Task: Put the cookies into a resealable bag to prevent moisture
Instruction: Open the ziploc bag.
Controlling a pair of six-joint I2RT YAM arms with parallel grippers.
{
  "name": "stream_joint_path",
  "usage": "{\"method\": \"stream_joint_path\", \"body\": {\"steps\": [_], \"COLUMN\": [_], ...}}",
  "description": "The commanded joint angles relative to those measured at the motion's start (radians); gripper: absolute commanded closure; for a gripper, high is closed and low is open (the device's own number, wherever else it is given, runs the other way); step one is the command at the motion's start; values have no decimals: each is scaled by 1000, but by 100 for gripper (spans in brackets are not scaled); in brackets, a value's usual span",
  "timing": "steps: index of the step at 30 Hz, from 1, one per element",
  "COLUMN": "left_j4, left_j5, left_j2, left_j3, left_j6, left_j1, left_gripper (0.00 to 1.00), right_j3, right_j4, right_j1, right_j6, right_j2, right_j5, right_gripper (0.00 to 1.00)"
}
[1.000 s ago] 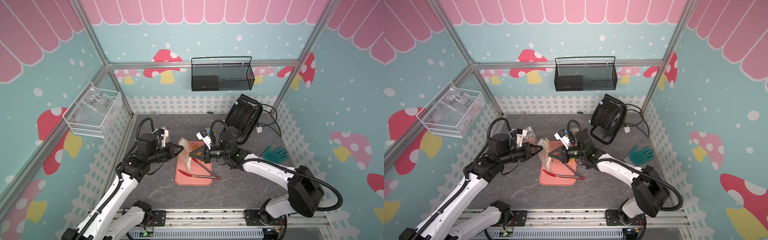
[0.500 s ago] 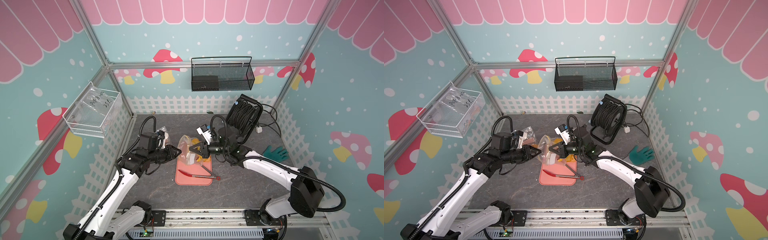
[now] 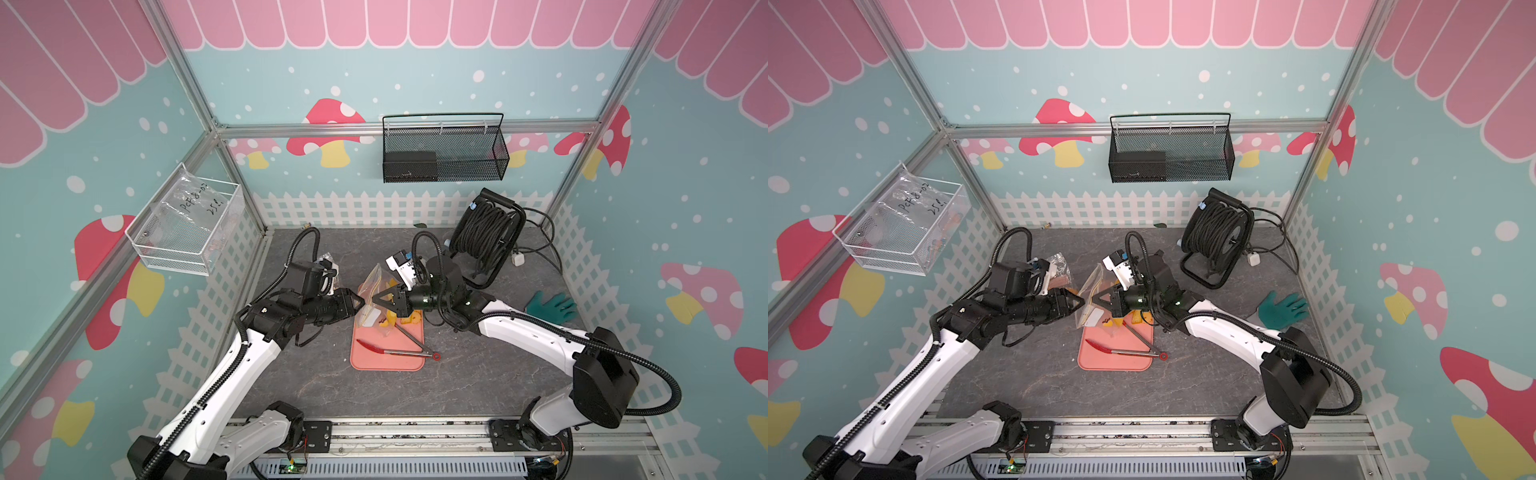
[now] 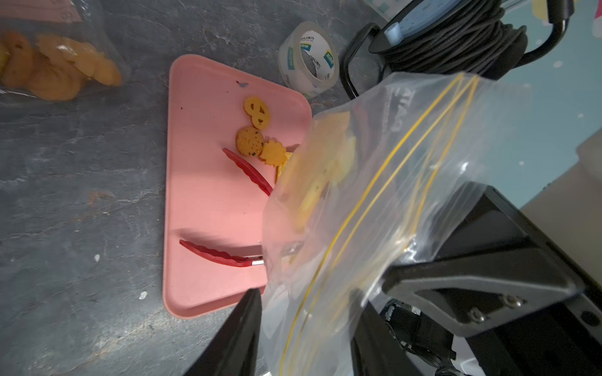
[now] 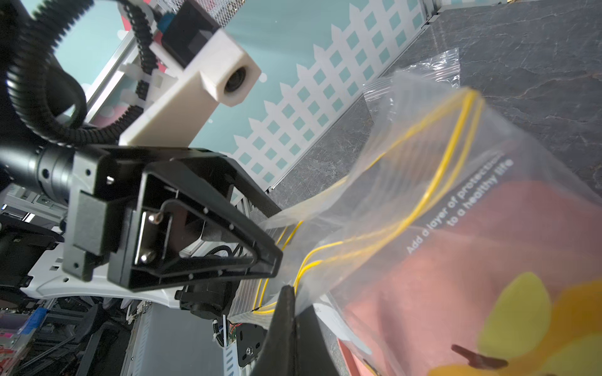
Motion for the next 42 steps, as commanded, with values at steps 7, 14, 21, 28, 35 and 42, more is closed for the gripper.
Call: {"method": "stream_joint_path", "body": {"steps": [7,14,21,28,35,42], "left_j4": [-86,-177,-222,-387,-341,-149], "left_j5": [16,-26,-52,-151,-195,-158], "left_j2": [114,175,143,116,98,124], "left_j3": [120,188,234,331,219,48], "left_j6": [143,227,221,171,36,11], "left_j1": [-7,-20,-4,-12,-104,-94], "left_gripper": [64,76,98,99,99,99], "right_j3": [27,28,41,70,119,34], "right_j4": [22,13,-128,-181,-139,105], "right_j1": [10,9,3,2,12,27], "right_j6": [9,4,-58,-85,-111,-69], "right_j2": [3,-8,-11,46,177,230], "right_j5": [-27,-18,125,187,142,119], "right_gripper": [100,100,100,100,100,96]}}
